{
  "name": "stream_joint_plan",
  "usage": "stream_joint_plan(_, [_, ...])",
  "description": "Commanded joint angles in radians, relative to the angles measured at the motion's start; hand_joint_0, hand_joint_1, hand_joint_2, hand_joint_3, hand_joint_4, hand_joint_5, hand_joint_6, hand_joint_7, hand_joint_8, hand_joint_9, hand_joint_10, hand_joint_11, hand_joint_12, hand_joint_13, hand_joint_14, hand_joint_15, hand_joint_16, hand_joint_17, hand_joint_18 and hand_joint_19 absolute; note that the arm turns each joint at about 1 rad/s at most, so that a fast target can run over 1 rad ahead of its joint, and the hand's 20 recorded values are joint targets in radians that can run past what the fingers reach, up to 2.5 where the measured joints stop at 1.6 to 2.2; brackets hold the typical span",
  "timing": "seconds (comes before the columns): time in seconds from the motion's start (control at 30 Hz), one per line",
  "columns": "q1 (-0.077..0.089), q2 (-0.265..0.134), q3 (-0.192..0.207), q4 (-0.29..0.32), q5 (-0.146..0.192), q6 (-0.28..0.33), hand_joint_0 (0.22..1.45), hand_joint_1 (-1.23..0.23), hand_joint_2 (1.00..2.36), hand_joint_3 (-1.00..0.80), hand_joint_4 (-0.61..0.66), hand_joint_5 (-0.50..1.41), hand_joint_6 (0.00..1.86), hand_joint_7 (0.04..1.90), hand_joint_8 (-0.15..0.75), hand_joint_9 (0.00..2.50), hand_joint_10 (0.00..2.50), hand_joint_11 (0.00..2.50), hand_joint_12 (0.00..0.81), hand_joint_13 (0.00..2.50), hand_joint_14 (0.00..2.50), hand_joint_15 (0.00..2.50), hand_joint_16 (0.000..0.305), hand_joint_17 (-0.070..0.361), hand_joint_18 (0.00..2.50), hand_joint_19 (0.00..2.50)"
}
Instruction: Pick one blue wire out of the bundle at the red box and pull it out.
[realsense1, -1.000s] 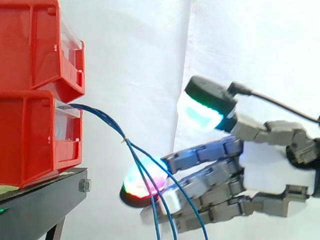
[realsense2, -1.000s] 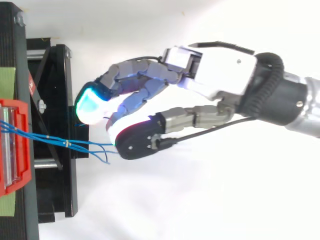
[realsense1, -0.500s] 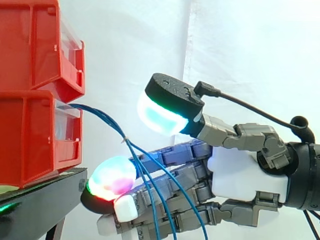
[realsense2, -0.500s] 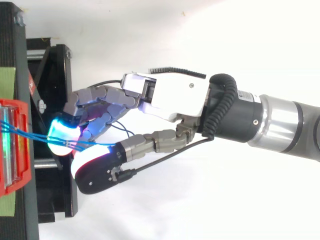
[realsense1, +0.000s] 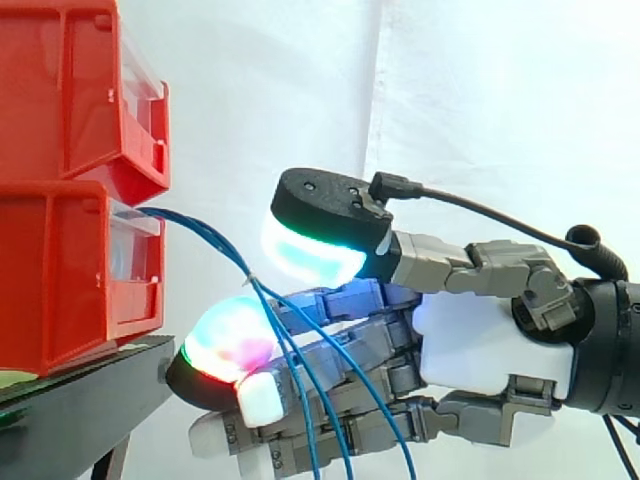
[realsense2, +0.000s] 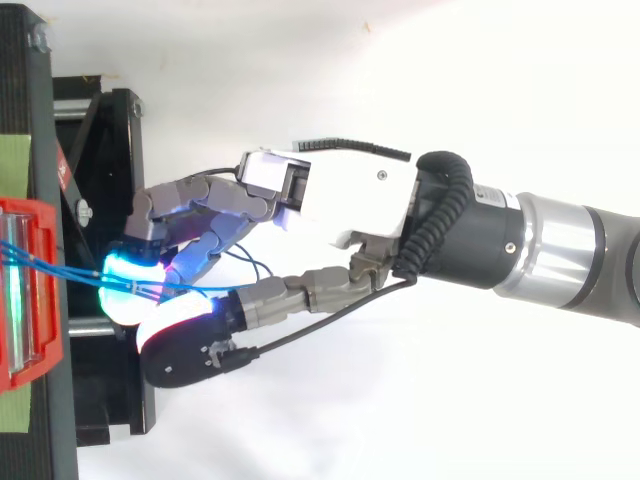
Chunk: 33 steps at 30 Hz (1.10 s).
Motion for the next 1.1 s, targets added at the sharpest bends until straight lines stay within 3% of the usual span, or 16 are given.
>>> stream_joint_plan(0.0, [-0.002,0.0,0.0,0.0,0.0,0.006,0.58,-0.66,1.02,-0.23,0.24,-0.16,0.78,1.0,0.368,0.87,0.01,0.49,0.422,0.57,0.01,0.21,0.056,0.127,0.46,0.25])
stream_joint_plan(0.37, [-0.008,0.0,0.003,-0.003,0.0,0.031,0.58,-0.64,1.02,-0.05,0.24,-0.19,0.91,0.85,0.399,0.86,0.01,0.56,0.458,0.61,0.01,0.24,0.063,0.142,0.51,0.25])
stream_joint_plan(0.67, [-0.012,0.0,0.025,-0.009,-0.002,0.054,0.61,-0.67,1.02,-0.02,0.18,-0.19,0.93,0.88,0.392,0.86,0.01,0.59,0.454,0.63,0.01,0.27,0.062,0.141,0.53,0.26])
stream_joint_plan(0.83, [-0.015,0.003,0.041,-0.049,-0.02,0.058,0.62,-0.69,1.02,-0.02,0.16,-0.2,0.93,0.86,0.384,0.85,0.01,0.61,0.447,0.64,0.01,0.28,0.061,0.137,0.53,0.28])
stream_joint_plan(0.93, [-0.022,0.006,0.063,-0.129,-0.055,0.064,0.63,-0.71,1.02,-0.01,0.14,-0.2,0.94,0.84,0.382,0.86,0.01,0.65,0.441,0.65,0.01,0.31,0.06,0.134,0.54,0.29])
stream_joint_plan(1.07, [-0.025,0.015,0.063,-0.165,-0.061,0.066,0.63,-0.73,1.02,-0.02,0.12,-0.2,0.94,0.83,0.378,0.88,0.01,0.72,0.439,0.66,0.01,0.33,0.059,0.132,0.56,0.29])
